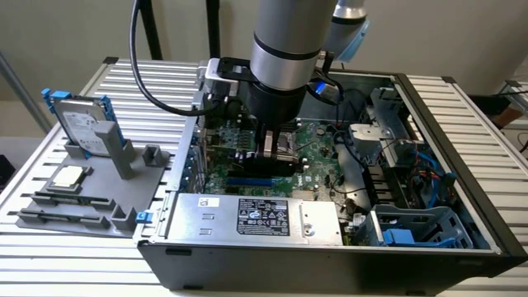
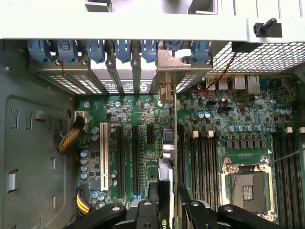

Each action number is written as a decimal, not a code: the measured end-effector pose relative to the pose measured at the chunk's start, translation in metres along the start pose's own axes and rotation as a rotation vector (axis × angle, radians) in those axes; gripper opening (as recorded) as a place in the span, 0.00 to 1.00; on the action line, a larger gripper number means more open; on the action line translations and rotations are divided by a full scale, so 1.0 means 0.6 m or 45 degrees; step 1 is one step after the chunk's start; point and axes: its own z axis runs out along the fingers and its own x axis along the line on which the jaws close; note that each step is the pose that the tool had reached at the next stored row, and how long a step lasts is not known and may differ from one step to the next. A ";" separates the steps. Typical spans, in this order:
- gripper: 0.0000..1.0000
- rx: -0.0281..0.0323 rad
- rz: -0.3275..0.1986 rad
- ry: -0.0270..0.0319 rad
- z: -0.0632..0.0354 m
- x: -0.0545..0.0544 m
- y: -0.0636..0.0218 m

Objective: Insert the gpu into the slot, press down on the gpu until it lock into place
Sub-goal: 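Insert the gpu into the slot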

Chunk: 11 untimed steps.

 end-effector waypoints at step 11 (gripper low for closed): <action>0.26 -0.0011 -0.016 0.0101 0.007 0.000 0.000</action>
